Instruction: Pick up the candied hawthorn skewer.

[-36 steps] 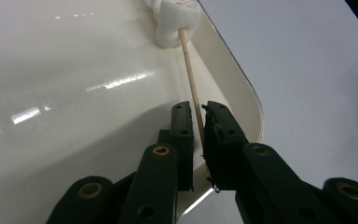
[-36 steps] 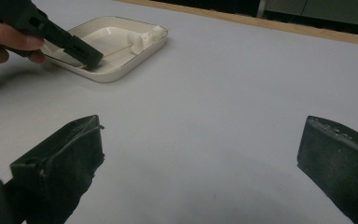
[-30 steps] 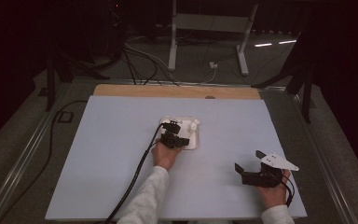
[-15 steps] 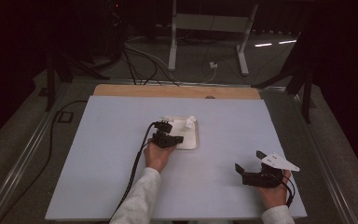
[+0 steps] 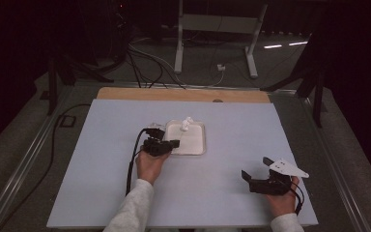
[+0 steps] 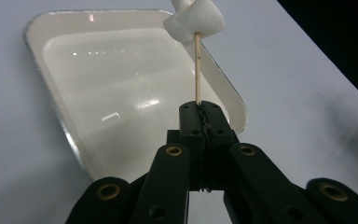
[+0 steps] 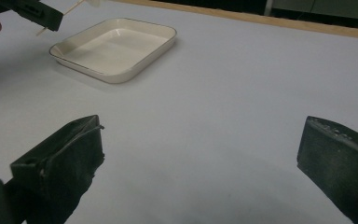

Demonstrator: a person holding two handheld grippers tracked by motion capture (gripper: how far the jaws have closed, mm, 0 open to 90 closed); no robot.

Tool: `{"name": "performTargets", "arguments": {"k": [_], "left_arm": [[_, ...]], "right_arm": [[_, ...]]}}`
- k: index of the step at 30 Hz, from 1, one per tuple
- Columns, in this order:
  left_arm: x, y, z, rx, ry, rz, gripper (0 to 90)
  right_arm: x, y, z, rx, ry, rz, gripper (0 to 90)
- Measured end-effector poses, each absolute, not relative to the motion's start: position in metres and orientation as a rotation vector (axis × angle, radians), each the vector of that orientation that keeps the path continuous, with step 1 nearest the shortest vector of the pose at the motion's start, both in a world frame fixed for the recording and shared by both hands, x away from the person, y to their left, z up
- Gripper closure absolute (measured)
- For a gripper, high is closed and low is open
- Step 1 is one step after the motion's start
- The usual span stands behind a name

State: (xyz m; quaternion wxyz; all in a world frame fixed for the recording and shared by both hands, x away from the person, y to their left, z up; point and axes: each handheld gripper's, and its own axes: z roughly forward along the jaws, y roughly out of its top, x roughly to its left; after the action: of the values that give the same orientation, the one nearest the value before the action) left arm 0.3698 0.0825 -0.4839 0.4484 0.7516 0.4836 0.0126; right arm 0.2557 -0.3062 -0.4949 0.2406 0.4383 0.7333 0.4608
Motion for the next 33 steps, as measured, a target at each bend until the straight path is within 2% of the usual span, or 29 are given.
{"name": "performTargets", "arguments": {"k": [10,23,33], "left_arm": [[0.348,0.113,-0.474,1.798,1.152,0.096,90.0],[0.327,0.141,-0.46,1.766,1.101,0.175,90.0],[0.317,0.151,-0.464,1.729,1.08,0.188,90.0]], "right_arm": [[0.259,-0.293,-0.487,1.132,2.023,1.316,0.3],[0.302,-0.266,-0.435,1.099,1.991,1.472,0.3],[0.335,-0.241,-0.411,1.13,2.02,1.551,0.3]]}}
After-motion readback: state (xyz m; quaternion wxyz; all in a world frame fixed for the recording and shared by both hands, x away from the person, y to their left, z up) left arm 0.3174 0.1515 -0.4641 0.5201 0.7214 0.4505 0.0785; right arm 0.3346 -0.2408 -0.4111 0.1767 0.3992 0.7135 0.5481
